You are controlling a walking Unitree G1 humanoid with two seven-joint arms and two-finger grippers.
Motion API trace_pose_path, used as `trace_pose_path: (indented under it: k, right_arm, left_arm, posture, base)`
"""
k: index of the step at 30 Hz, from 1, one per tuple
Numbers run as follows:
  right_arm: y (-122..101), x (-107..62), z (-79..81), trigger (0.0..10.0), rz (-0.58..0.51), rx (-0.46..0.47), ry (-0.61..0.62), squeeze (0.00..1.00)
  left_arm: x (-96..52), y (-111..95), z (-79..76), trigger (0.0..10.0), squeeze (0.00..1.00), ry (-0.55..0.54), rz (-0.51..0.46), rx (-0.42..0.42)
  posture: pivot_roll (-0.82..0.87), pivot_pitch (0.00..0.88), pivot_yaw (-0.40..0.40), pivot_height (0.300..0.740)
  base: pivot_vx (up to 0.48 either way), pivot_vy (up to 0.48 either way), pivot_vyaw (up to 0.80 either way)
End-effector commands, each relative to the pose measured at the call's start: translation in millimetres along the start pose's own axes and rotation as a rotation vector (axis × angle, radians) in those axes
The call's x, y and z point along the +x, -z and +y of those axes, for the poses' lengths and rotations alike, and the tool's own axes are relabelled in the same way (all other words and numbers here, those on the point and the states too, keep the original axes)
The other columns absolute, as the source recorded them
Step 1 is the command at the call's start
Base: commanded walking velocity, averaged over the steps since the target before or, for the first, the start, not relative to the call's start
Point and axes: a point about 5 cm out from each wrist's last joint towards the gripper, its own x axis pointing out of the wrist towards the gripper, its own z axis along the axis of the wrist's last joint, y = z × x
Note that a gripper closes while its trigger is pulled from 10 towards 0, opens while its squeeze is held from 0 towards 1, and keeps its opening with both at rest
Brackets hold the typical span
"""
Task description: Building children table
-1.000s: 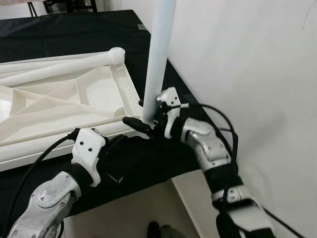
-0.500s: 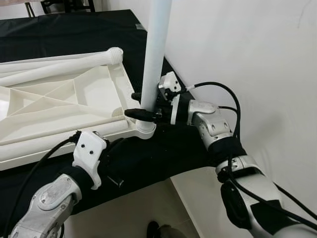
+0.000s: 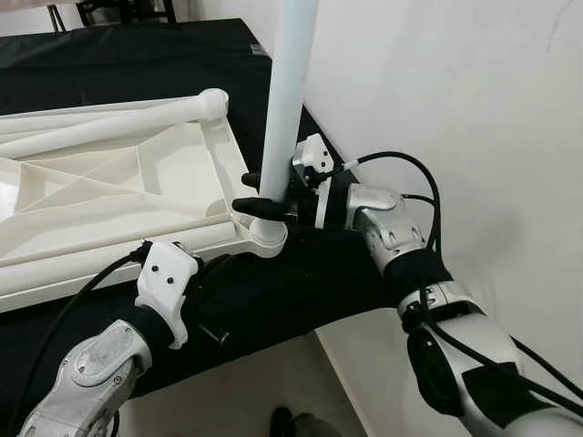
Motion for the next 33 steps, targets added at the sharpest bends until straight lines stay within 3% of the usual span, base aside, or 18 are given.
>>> trace_pose_path:
  k: [1,2,3,5,13,14,15,17,18,22,23,24,26,27,28,29,33]
  right_arm:
    - [60,-34.7,-3.8,0.0,0.285,0.045,0.324,0.00]
    - [77,-48.4,14.3,0.0,0.344,0.050,0.383,0.00]
    - [74,-49.5,24.4,0.0,0.321,0.007,0.350,0.00]
    - [70,-46.6,30.2,0.0,0.290,-0.023,0.294,0.00]
    - [80,-38.5,28.8,0.4,0.328,0.046,0.246,0.00]
    - [79,-37.0,30.8,7.7,0.330,0.055,0.242,0.00]
    - [77,-35.5,31.2,10.0,0.321,0.081,0.235,0.00]
    - [65,-33.0,30.7,10.0,0.255,0.108,0.186,0.00]
    - [53,-31.0,32.5,10.0,0.204,0.105,0.091,1.00]
    - [45,-30.6,35.0,10.0,0.175,0.096,0.026,1.00]
    - [19,-29.4,33.1,10.0,0.090,0.032,-0.189,1.00]
    - [11,-30.6,30.3,10.0,0.070,-0.007,-0.277,1.00]
    - [6,-31.5,28.1,10.0,0.061,-0.033,-0.333,1.00]
    - [2,-33.0,24.2,10.0,0.062,-0.049,-0.405,0.75]
    - [2,-33.0,24.2,10.0,0.062,-0.049,-0.405,0.75]
    - [-2,-33.7,15.6,10.0,0.073,-0.066,-0.472,0.00]
    - [-4,-32.2,5.1,10.0,0.100,-0.088,-0.524,0.00]
  left_arm:
    - [-3.1,4,-0.2,10.0,0.00,0.011,0.025,-0.005]
    - [-3.3,4,0.5,10.0,0.00,0.015,0.026,-0.004]
    - [-2.8,5,0.1,10.0,0.00,0.020,0.026,-0.008]
    - [-2.3,5,-0.3,10.0,0.00,0.023,0.026,-0.011]
    - [3.3,6,-6.6,10.0,0.00,0.047,0.013,-0.025]
    - [3.1,6,-6.6,10.0,0.00,0.049,0.015,-0.021]
    - [2.8,6,-6.1,10.0,0.00,0.049,0.017,-0.018]
    - [3.0,5,-5.3,10.0,0.00,0.050,0.017,-0.015]
    - [3.2,5,-5.5,10.0,0.00,0.051,0.016,-0.014]
    - [3.2,5,-5.5,10.0,0.00,0.051,0.016,-0.014]
    - [3.1,5,-5.2,10.0,0.00,0.049,0.017,-0.012]
    - [3.1,6,-5.3,10.0,0.00,0.049,0.018,-0.011]
    - [3.2,6,-5.4,10.0,0.00,0.048,0.018,-0.011]
    - [3.2,6,-5.0,10.0,0.00,0.047,0.018,-0.009]
    - [3.2,6,-5.0,10.0,0.00,0.047,0.018,-0.009]
    - [2.8,6,-4.0,10.0,0.00,0.042,0.018,-0.005]
    - [1.9,6,-3.1,10.0,0.00,0.035,0.020,0.000]
  posture:
    - [0.11,0.253,-0.150,0.740]
    - [0.10,0.251,-0.143,0.740]
    - [0.08,0.238,-0.139,0.740]
    - [0.07,0.234,-0.138,0.740]
    - [0.08,0.231,-0.150,0.740]
    - [0.09,0.234,-0.143,0.740]
    - [0.09,0.233,-0.143,0.740]
    - [0.09,0.233,-0.142,0.740]
    - [0.10,0.232,-0.145,0.740]
    - [0.10,0.232,-0.145,0.740]
    - [0.10,0.226,-0.145,0.740]
    - [0.10,0.219,-0.149,0.740]
    - [0.10,0.219,-0.149,0.740]
    - [0.11,0.217,-0.150,0.740]
    - [0.11,0.217,-0.150,0.740]
    - [0.12,0.213,-0.153,0.740]
    - [0.13,0.207,-0.154,0.740]
  base:
    - [0.000,0.000,0.00]
    - [0.000,0.000,0.00]
    - [0.000,0.000,0.00]
    - [0.000,0.000,0.00]
    - [0.000,0.000,0.00]
    - [0.000,0.000,0.00]
    - [0.000,0.000,0.00]
    - [0.000,0.000,0.00]
    - [0.000,0.000,0.00]
    - [0.000,0.000,0.00]
    - [0.000,0.000,0.00]
    - [0.000,0.000,0.00]
    - [0.000,0.000,0.00]
    - [0.000,0.000,0.00]
    - [0.000,0.000,0.00]
    - [0.000,0.000,0.00]
    - [0.000,0.000,0.00]
